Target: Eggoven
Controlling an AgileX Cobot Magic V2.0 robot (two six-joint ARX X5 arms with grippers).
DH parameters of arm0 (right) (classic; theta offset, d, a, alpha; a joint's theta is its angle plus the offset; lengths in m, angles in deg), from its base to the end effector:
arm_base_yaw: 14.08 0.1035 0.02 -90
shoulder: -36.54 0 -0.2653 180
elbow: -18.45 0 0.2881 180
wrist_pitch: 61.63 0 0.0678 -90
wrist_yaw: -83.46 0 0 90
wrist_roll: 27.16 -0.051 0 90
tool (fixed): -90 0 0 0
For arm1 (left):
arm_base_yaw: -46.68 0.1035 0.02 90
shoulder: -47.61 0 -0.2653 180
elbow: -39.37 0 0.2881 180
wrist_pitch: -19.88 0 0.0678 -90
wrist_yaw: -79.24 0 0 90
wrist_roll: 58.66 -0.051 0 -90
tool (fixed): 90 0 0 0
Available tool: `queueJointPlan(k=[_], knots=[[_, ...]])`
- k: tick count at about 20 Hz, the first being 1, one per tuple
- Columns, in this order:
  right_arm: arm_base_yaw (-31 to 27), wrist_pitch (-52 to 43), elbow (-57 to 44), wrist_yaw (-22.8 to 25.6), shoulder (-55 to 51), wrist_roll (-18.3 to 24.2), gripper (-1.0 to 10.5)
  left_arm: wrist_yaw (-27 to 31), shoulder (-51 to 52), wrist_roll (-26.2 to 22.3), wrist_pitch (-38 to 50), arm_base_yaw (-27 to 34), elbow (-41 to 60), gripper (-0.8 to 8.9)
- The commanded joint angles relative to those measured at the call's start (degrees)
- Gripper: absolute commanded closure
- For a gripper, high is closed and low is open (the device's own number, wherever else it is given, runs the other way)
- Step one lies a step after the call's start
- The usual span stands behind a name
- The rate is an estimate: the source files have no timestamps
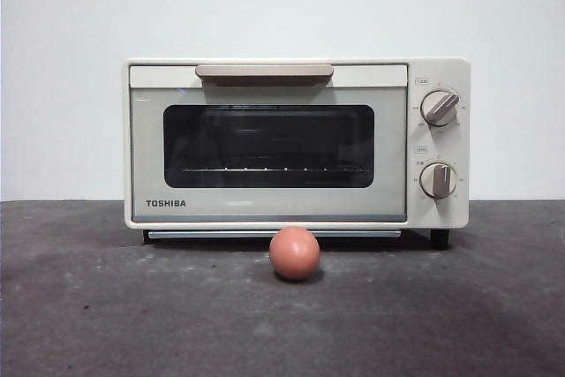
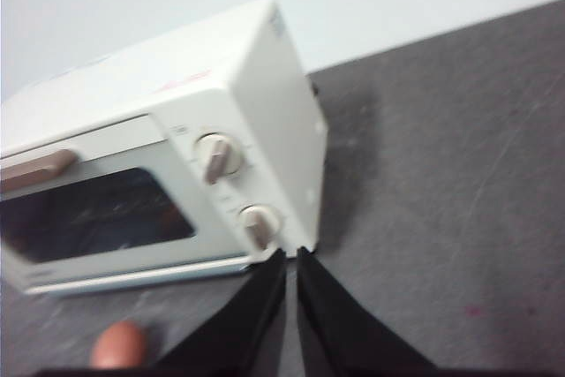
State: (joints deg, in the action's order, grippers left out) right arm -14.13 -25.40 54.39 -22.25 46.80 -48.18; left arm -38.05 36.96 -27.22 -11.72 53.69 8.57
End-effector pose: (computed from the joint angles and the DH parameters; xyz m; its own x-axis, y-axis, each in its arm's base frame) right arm 0.1335 0.0137 0.2542 0.9466 0.2699 -0.1763 -0.1820 0.8987 0.3989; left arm 0.1424 -0.0060 0.2293 0.9205 -0.3488 -0.1764 0.1852 0.7867 -0.5889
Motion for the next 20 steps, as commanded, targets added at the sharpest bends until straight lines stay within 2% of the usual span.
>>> queueJointPlan(k=[1,7,11,16,20], knots=[[0.22,3.85,7.15,-4.44,4.70,2.23,9.4,-4.15,-3.82,-5.27,-3.45,0.13,-5.90,8.06],[1.57,15.19,19.43,-12.94,14.99,10.21,9.4,-13.00,-11.10,-14.45,-13.46,0.00,-16.31,8.06],[4.02,22.47,24.87,-16.31,20.13,16.33,9.4,-15.85,-14.38,-18.86,-19.74,-1.79,-21.27,8.06],[8.70,28.94,27.10,-17.29,23.74,20.96,9.4,-15.96,-16.81,-24.59,-28.09,-5.57,-25.07,8.06],[11.91,31.32,27.10,-16.79,25.07,22.16,9.4,-15.67,-17.38,-27.50,-32.11,-7.34,-25.86,8.06]])
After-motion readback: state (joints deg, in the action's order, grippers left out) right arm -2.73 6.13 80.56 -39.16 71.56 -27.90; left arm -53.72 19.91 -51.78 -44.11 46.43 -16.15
